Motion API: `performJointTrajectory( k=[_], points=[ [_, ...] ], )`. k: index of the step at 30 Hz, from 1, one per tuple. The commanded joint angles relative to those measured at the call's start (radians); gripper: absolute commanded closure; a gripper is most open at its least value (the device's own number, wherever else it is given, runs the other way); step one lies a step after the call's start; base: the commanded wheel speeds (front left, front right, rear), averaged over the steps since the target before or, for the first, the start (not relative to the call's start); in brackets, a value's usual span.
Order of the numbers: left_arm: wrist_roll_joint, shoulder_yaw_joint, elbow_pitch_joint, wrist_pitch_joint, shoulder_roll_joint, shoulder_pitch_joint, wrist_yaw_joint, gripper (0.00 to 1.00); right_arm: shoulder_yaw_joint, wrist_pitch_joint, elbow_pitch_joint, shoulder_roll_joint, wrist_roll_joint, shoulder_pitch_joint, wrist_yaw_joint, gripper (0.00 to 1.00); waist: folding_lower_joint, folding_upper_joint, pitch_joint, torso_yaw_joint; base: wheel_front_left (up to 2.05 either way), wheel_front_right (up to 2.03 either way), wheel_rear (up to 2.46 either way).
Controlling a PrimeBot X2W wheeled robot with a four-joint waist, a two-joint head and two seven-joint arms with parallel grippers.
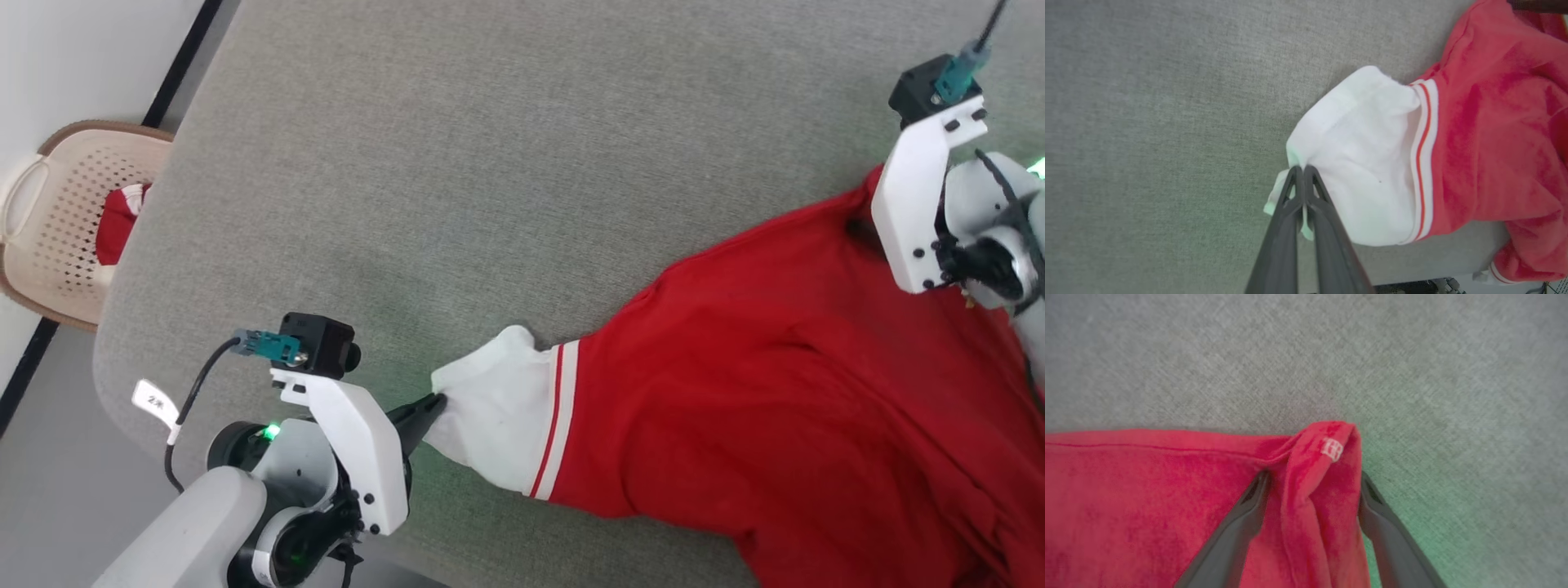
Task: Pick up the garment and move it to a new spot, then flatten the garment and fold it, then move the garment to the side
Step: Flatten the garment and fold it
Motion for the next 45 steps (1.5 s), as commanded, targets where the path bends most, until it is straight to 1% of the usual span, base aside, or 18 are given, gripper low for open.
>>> performJointTrajectory(
  k=[1,2,3,4,5,9,10,12,15,18,19,23,30,36,41,45],
  points=[
    [-0.008,0.003,0.012,-0.006,0.0,-0.009,-0.006,1.0,0.079,0.089,0.105,0.006,0.02,0.098,0.0,0.0,0.0,-0.0001,0.004,0.004,0.0,0.0,0.0],
    [-0.01,0.004,0.018,-0.008,0.0,-0.009,-0.009,1.0,0.093,0.125,0.126,0.002,0.038,0.098,0.0,0.7,0.0,-0.0001,0.002,0.004,0.0,0.0,0.0],
    [-0.012,0.007,0.024,-0.01,0.001,-0.01,-0.01,1.0,0.106,0.145,0.138,-0.004,0.047,0.091,0.0,1.0,0.0,-0.0001,0.0,0.0,0.0,0.0,0.0],
    [-0.014,0.013,0.036,-0.007,0.009,-0.019,-0.014,1.0,0.106,0.121,0.14,-0.017,0.064,0.055,0.0,1.0,0.0,-0.0001,-0.005,-0.011,0.0,0.0,0.0],
    [-0.021,0.027,0.043,0.009,0.029,-0.04,-0.019,1.0,0.083,0.074,0.136,-0.013,0.077,-0.005,0.0,1.0,0.0,-0.0001,-0.019,-0.041,0.0,0.0,0.0],
    [-0.025,0.056,0.04,0.057,0.079,-0.098,-0.011,1.0,0.053,0.014,0.104,-0.011,0.083,-0.073,-0.001,1.0,0.0,-0.0001,-0.046,-0.092,0.0,0.0,0.0],
    [-0.025,0.056,0.04,0.057,0.079,-0.098,-0.011,1.0,0.053,0.014,0.104,-0.011,0.083,-0.073,-0.001,1.0,0.0,-0.0001,-0.046,-0.092,0.0,0.0,0.0],
    [-0.021,0.075,0.047,0.087,0.11,-0.145,-0.007,1.0,0.037,-0.014,0.084,-0.007,0.081,-0.103,-0.001,1.0,0.0,-0.0001,-0.062,-0.12,0.0,0.0,0.0],
    [-0.015,0.104,0.062,0.137,0.151,-0.233,-0.007,1.0,0.021,-0.049,0.05,0.006,0.085,-0.137,0.0,1.0,0.0,-0.0001,-0.087,-0.165,0.0,0.0,0.0],
    [-0.008,0.131,0.101,0.203,0.175,-0.375,-0.007,1.0,-0.017,-0.084,0.029,0.013,0.076,-0.168,0.0,1.0,0.0,-0.0001,-0.117,-0.216,0.0,0.0,0.0],
    [-0.001,0.133,0.116,0.214,0.179,-0.411,-0.014,1.0,-0.023,-0.091,0.019,0.022,0.073,-0.179,0.0,1.0,0.0,-0.0001,-0.123,-0.229,0.0,0.0,0.0],
    [0.026,0.137,0.188,0.24,0.167,-0.552,-0.028,1.0,-0.07,-0.115,0.008,0.051,0.047,-0.213,0.0,1.0,0.0,-0.0001,-0.149,-0.274,0.0,0.0,0.0],
    [0.076,0.123,0.344,0.249,0.132,-0.765,-0.082,1.0,-0.145,-0.116,-0.002,0.103,-0.002,-0.261,0.0,1.0,0.0,-0.0001,-0.19,-0.338,0.0,0.0,0.0],
    [0.1,0.103,0.477,0.251,0.08,-0.895,-0.123,1.0,-0.207,-0.11,0.011,0.141,-0.062,-0.305,0.0,1.0,0.0,-0.0001,-0.2,-0.368,0.0,0.0,0.0],
    [0.136,0.091,0.591,0.179,0.027,-0.998,-0.157,1.0,-0.244,-0.154,0.065,0.172,-0.127,-0.372,0.0,1.0,0.0,-0.0001,-0.168,-0.386,0.0,0.0,0.0],
    [0.187,0.093,0.687,0.068,-0.011,-1.094,-0.175,1.0,-0.286,-0.269,0.139,0.208,-0.216,-0.451,0.0,1.0,0.0,-0.0001,-0.117,-0.399,0.0,0.0,0.0]
  ],
)
